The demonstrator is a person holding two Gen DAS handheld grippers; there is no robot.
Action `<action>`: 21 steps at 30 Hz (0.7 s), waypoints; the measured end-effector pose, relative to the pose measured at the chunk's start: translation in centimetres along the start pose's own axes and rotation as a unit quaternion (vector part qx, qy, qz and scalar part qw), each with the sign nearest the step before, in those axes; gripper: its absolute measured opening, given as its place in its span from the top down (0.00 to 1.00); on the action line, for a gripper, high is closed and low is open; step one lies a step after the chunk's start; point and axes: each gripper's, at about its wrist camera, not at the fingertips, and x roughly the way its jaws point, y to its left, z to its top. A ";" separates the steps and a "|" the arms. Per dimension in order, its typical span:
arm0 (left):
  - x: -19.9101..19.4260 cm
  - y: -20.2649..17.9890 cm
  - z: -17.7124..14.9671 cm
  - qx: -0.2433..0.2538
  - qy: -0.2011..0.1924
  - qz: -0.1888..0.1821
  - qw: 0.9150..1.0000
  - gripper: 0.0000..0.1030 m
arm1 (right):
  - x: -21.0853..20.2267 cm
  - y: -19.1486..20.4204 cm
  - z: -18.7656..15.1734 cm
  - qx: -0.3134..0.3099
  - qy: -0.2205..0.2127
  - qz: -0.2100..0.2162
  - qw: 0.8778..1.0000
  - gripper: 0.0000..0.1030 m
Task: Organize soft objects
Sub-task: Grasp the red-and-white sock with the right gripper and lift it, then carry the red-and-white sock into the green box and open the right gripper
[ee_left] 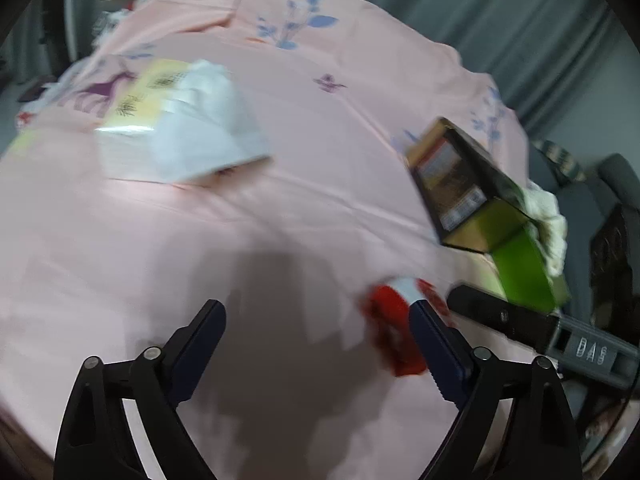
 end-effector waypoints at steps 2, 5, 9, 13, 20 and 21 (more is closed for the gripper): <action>0.6 -0.8 -0.4 0.008 0.013 -0.022 1.000 0.18 | -0.2 -0.2 0.0 0.003 -0.008 0.009 1.000 0.38; 1.7 -1.5 -1.0 0.012 0.033 -0.052 0.998 0.24 | 0.0 -0.1 0.0 0.004 -0.009 0.025 1.000 0.53; 2.5 -2.8 -1.5 0.025 0.040 -0.066 0.997 0.31 | 1.5 -0.1 -0.2 0.010 0.011 0.042 0.999 0.61; 2.7 -3.2 -1.7 0.031 0.046 -0.091 0.994 0.45 | 2.3 -0.2 -0.4 0.009 0.032 0.041 0.999 0.61; 3.1 -3.6 -2.0 0.036 0.049 -0.113 0.992 0.63 | 3.2 -0.5 -0.7 0.016 0.049 0.053 0.997 0.62; 3.1 -3.6 -2.0 0.035 0.048 -0.113 0.992 0.63 | 3.3 -0.5 -0.7 0.017 0.049 0.054 0.997 0.62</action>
